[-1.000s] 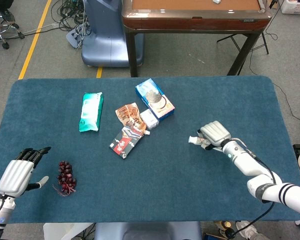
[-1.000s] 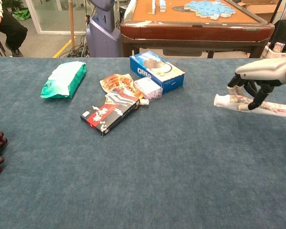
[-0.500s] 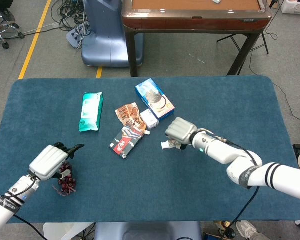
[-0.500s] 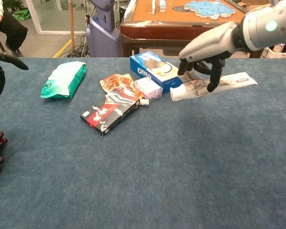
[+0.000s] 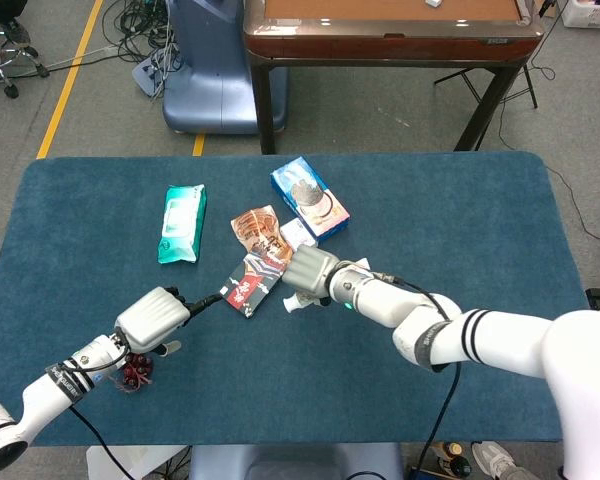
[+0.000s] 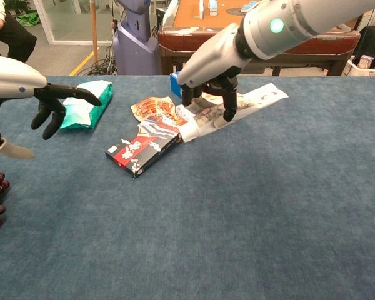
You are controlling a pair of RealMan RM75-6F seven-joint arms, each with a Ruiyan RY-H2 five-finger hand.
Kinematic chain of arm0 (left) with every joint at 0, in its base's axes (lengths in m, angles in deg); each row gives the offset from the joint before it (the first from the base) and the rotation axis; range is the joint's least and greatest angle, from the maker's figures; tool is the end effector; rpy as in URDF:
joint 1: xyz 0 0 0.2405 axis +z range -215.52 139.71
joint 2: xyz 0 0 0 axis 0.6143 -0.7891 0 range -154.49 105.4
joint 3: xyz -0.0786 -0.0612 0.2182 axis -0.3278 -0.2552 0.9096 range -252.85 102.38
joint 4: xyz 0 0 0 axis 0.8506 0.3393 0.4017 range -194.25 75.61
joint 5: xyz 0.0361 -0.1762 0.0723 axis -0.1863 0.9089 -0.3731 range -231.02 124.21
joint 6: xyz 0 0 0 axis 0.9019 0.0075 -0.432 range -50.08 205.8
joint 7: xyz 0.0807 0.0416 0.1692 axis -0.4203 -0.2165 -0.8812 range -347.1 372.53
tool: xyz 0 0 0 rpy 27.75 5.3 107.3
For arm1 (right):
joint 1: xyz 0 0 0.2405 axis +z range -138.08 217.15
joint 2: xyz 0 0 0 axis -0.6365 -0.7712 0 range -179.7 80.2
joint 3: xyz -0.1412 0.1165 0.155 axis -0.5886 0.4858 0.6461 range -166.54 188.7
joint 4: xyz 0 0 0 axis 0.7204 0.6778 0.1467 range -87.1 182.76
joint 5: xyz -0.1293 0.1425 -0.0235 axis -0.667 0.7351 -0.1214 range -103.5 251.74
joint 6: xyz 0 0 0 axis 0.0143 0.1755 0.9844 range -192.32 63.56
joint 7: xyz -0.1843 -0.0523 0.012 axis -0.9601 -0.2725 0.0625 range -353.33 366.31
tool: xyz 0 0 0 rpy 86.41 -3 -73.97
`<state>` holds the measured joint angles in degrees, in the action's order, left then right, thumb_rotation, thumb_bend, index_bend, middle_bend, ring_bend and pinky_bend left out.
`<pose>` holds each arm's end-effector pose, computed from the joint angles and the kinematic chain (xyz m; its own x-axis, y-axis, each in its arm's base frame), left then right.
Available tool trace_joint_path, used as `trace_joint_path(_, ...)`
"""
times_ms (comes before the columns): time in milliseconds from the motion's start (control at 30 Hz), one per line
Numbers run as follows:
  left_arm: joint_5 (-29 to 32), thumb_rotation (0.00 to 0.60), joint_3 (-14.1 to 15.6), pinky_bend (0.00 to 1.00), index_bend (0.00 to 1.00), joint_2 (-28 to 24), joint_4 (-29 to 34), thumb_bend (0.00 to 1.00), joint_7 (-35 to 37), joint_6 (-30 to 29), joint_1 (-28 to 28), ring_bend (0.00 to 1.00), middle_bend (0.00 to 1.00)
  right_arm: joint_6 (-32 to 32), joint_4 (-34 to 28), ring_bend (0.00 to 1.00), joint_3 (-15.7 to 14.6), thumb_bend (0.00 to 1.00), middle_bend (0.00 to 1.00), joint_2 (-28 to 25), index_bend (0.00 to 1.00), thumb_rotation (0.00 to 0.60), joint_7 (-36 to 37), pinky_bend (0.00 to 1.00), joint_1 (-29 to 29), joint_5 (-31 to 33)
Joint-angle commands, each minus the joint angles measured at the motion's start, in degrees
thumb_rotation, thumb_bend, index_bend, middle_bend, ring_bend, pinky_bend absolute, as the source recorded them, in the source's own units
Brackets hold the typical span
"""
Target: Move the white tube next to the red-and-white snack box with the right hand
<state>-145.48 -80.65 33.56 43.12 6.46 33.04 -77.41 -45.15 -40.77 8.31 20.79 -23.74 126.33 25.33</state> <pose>-0.1276 0.3191 0.0665 0.7044 0.2361 0.6694 0.6164 -0.6712 -0.4118 0.0071 -0.4003 -0.0170 0.9533 -0.1159 0.2790 -0.2488 -0.8251 0.5073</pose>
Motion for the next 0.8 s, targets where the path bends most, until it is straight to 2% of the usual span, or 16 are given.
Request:
trace_joint_path(33,0.43,0.6,0.07,0.36,0.04,0.73,0.17,0.2,-0.53,0.72,-0.94,0.51,0.52,3.52,0.07,0.68,-4.94,1.0,0.72,3.67,0.82,0.6,-3.2,0.47,5.98,7.66)
trace_joint_path(333,3.11,0.6,0.88,0.37,0.04,3.1,-0.24,0.2,-3.18,4.22,-3.77,0.52,0.54,7.47,1.85,0.69,-9.54,1.0,0.72,9.11,0.82,0.6,-5.03,0.47,13.21,17.9)
trace_joint_path(800,7.99,0.6,1.3,0.38,0.04,6.44,-1.24,0.2,-6.41,7.02,-7.05,0.53,0.54,9.52,4.38,0.71,-10.97,1.0,0.72,12.7,0.83,0.6,-4.46,0.47,17.27,23.28)
